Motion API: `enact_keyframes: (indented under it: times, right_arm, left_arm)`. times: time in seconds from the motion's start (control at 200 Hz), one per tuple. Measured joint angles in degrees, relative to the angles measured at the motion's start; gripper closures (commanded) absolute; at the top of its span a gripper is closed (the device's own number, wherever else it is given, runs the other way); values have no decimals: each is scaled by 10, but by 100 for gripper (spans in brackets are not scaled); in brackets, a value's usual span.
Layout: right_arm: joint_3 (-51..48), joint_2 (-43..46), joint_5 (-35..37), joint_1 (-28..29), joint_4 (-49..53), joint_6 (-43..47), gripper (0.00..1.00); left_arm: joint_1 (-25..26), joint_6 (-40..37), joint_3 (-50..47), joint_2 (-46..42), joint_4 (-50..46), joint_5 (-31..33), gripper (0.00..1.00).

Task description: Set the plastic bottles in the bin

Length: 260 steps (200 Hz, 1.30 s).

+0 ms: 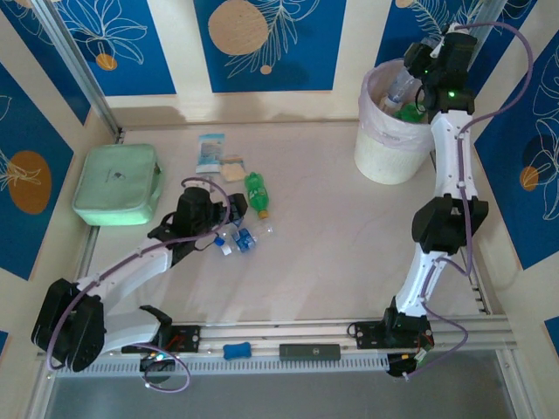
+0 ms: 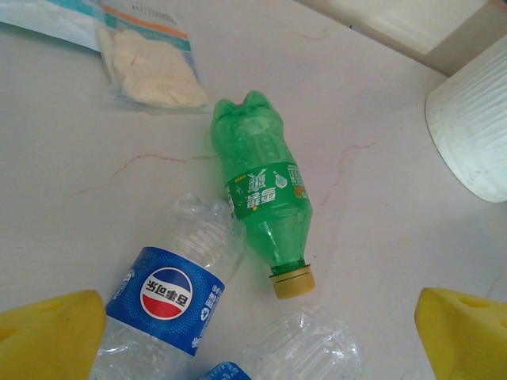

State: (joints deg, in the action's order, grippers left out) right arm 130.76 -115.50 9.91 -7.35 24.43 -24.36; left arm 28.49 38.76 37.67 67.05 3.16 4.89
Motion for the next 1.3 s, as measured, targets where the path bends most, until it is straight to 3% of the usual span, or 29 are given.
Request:
enact_keyframes:
  times: [0.205, 0.385, 0.47, 0.81, 0.975, 1.215, 1.301]
  right_arm:
    - [42, -50, -21, 1, 71, -23, 54]
    - [90, -73, -24, 2, 111, -38, 28]
    - [114, -76, -24, 2, 123, -37, 21]
    - [159, -53, -20, 15, 144, -10, 14]
    - [68, 28, -20, 66, 131, 35, 12]
    - [-193, 200, -35, 201, 30, 87, 0]
    - [-266, 229, -44, 240, 2, 85, 1]
  left_arm:
    - [-1, 0, -21, -42, -18, 16, 0]
    - [-3, -1, -28, -61, -37, 28, 0]
    - [-3, -2, -28, -68, -44, 33, 0]
    - [-7, -31, -28, -72, -53, 47, 0]
    - [-11, -48, -18, -53, -61, 46, 0]
    - [-12, -85, 13, -31, -98, 28, 0]
    - [-13, -99, 24, -26, -116, 21, 0]
